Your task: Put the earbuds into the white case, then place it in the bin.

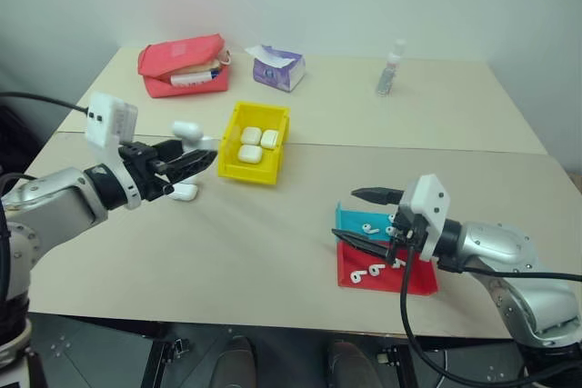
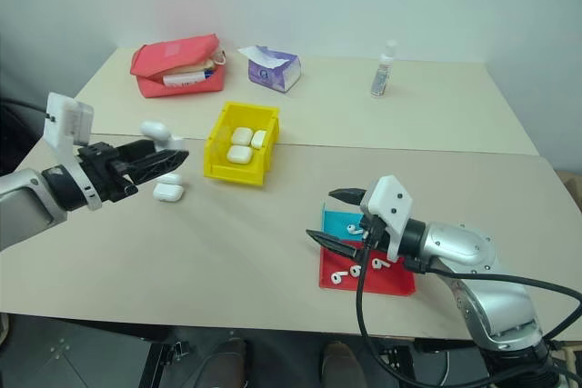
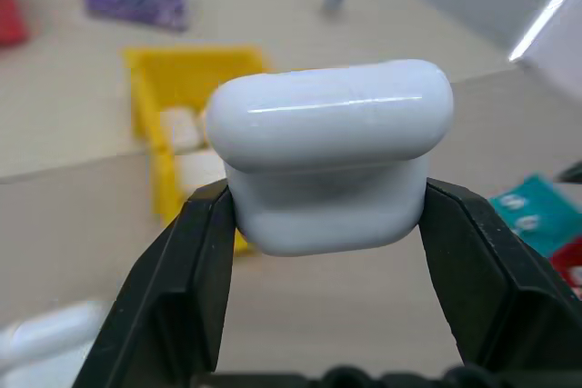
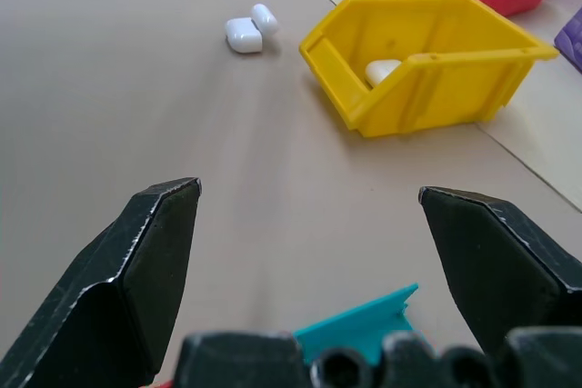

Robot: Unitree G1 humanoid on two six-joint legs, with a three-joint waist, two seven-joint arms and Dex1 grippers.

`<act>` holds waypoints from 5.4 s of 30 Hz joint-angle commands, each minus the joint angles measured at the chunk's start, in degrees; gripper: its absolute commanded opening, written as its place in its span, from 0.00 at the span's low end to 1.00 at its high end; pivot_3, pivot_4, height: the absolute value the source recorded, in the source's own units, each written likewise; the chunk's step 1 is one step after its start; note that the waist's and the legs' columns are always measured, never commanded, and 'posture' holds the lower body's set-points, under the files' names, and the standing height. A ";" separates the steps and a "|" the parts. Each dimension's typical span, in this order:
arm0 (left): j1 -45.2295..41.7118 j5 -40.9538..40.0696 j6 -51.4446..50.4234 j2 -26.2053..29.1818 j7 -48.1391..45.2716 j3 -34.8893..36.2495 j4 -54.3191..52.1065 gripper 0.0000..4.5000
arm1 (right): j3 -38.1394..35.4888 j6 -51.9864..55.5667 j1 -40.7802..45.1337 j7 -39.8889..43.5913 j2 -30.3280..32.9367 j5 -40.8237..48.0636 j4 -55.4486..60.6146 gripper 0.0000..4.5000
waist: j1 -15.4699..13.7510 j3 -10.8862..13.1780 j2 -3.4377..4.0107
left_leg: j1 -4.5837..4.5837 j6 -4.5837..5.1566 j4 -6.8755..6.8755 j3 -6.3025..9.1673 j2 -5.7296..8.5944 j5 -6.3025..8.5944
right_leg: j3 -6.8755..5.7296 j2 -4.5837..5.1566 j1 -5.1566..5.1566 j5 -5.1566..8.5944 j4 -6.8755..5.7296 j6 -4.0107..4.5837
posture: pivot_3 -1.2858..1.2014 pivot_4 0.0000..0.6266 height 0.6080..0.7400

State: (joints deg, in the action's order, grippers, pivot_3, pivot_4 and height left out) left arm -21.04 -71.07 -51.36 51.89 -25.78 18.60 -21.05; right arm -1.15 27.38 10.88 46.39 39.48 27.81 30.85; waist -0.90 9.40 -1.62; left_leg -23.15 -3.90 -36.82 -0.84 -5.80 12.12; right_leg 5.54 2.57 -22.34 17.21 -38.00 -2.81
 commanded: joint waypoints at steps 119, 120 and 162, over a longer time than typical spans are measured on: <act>-4.78 33.13 40.25 -26.82 -47.04 -22.78 8.70 0.62 | 22.31 31.91 19.42 16.74 24.82 -21.01 1.88 0.14 | 1.59 -0.03 0.15 | -0.16 0.39 -0.20 0.10 0.00 0.21 | 0.00 -0.04 0.04 0.04 0.23 -0.08 | 0.52 0.24 1.00; -5.26 33.13 40.24 -26.76 -47.37 -22.71 9.42 0.62 | 18.88 32.77 19.37 16.06 24.25 -19.69 1.64 0.14 | 1.58 -0.03 0.15 | -0.16 0.40 -0.19 0.10 0.00 0.21 | 0.00 -0.04 0.04 0.04 0.24 -0.08 | 0.52 0.24 1.00; -21.75 31.16 29.35 -28.57 -48.19 -21.73 15.01 0.62 | -10.36 15.87 18.34 -11.40 -11.23 20.63 6.76 0.14 | 1.77 -0.04 0.21 | -0.25 0.38 -0.10 0.27 0.01 0.19 | -0.12 -0.06 0.04 0.05 0.22 -0.09 | 0.52 0.24 1.00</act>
State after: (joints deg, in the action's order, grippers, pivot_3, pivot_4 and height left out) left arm -41.92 -38.58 -22.63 23.15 -73.39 -4.57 -3.85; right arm -11.89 44.99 29.16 35.00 27.55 49.45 37.58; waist 0.88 9.37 -1.42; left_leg -23.40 -3.52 -36.92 -0.58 -5.80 12.31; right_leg 5.42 2.50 -22.30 17.26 -37.77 -2.91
